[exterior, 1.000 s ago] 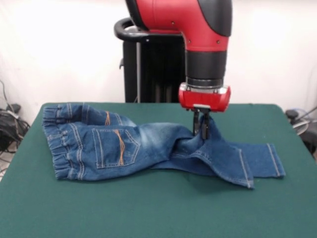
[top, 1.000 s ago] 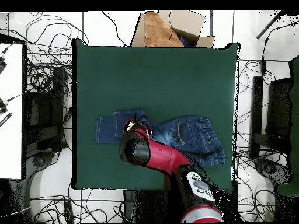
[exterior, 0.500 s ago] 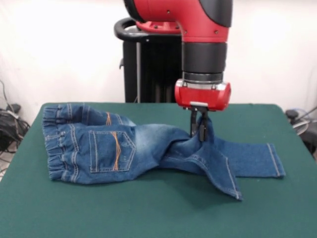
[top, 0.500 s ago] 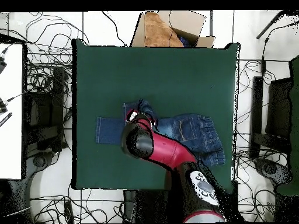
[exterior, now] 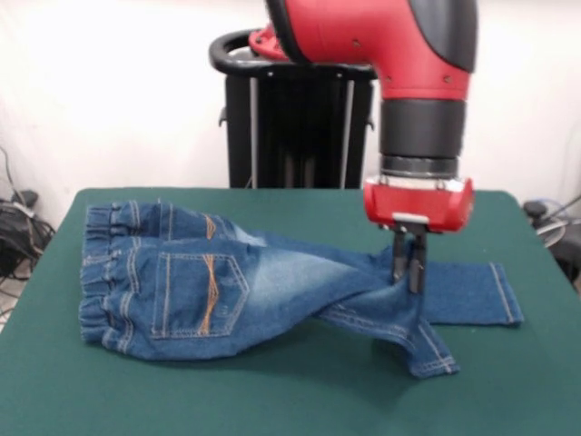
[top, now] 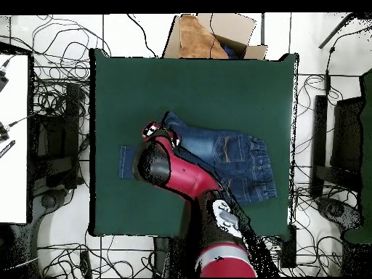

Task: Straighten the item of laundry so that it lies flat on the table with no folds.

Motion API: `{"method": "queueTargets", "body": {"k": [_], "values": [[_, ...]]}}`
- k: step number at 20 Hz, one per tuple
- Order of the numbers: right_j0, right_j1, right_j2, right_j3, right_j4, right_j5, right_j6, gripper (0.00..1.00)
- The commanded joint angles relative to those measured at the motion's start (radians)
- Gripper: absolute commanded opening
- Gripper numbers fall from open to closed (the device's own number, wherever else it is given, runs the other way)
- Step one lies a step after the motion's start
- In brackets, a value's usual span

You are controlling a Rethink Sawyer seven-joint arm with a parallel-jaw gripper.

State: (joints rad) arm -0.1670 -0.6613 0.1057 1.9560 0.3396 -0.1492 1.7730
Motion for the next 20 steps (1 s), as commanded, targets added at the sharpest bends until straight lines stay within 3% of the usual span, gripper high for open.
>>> {"method": "queueTargets", "body": {"k": [1,14,17,20], "values": [[0.077,0.089,-0.019,-0.095,0.134,-0.131,0.296,0.0],[0.065,0.03,-0.028,-0.086,0.183,-0.033,0.204,0.0],[0.082,0.051,-0.071,-0.082,0.163,0.018,0.143,0.0],[0.032,0.064,-0.051,-0.047,0.072,0.012,0.107,0.0]]}}
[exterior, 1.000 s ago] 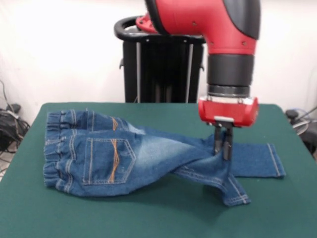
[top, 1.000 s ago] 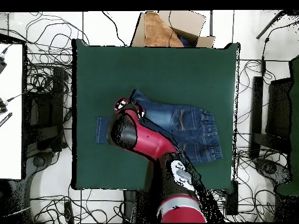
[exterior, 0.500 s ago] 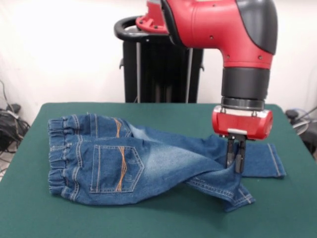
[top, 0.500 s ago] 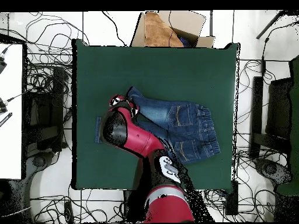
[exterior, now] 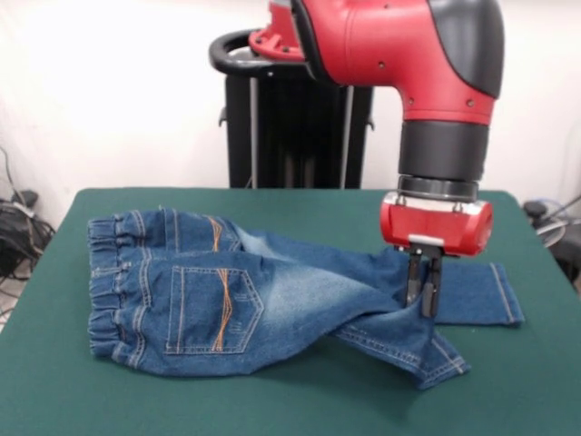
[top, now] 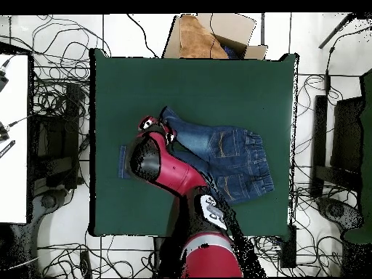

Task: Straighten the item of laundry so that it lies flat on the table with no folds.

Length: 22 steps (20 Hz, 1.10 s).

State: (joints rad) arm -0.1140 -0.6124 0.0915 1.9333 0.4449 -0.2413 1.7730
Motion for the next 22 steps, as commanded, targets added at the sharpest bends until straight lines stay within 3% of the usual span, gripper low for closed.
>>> {"method": "queueTargets", "body": {"k": [1,4,8,15,22], "values": [[-0.025,0.023,-0.038,-0.022,-0.047,0.103,0.097,0.0],[0.034,0.081,-0.146,-0.063,-0.06,0.186,-0.006,0.0],[0.095,0.162,-0.248,-0.123,-0.098,0.272,-0.062,0.0],[0.143,0.28,-0.324,-0.186,-0.216,0.32,-0.046,0.0],[0.157,0.403,-0.325,-0.249,-0.276,0.271,0.027,0.0]]}}
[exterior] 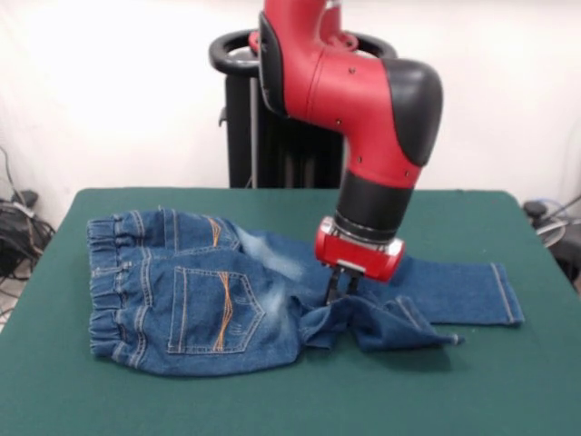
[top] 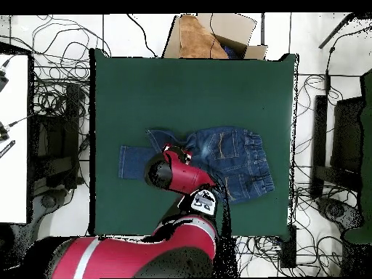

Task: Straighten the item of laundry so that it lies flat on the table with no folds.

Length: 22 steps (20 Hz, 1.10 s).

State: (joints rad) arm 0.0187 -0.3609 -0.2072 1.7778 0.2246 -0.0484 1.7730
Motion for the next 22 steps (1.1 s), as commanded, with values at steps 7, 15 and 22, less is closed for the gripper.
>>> {"method": "queueTargets", "body": {"k": [7,15,22], "values": [[0.036,0.161,-0.032,-0.124,-0.111,0.157,0.02,0.0],[0.029,0.152,-0.02,-0.133,-0.138,0.168,0.054,1.0],[0.007,0.122,0.009,-0.105,-0.151,0.122,0.079,1.0]]}}
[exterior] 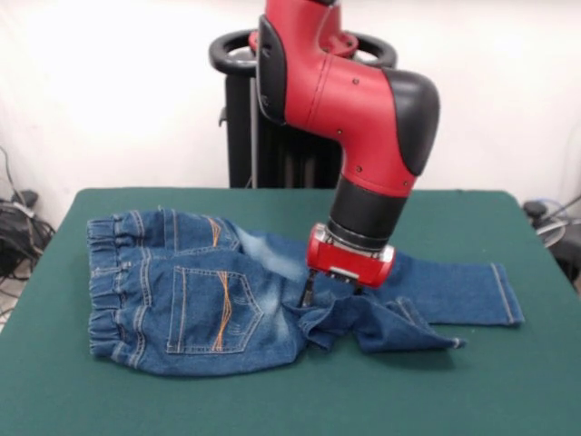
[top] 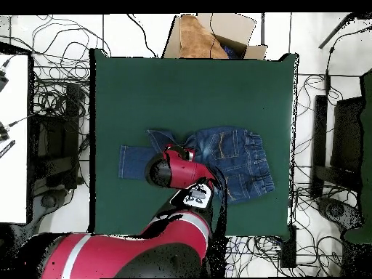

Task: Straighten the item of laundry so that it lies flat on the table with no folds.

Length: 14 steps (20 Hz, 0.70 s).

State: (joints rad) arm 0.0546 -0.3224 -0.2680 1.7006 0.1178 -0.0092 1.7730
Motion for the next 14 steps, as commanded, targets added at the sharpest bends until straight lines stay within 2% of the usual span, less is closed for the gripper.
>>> {"method": "queueTargets", "body": {"k": [1,4,10,12,14], "values": [[-0.031,0.079,0.074,-0.024,-0.043,0.082,0.082,1.0],[-0.074,0.022,0.126,0.02,-0.052,0.073,0.095,1.0],[-0.147,-0.151,0.206,0.096,-0.044,0.177,0.099,1.0],[-0.15,-0.18,0.213,0.103,-0.034,0.199,0.109,1.0],[-0.166,-0.192,0.238,0.121,-0.03,0.166,0.13,1.0]]}}
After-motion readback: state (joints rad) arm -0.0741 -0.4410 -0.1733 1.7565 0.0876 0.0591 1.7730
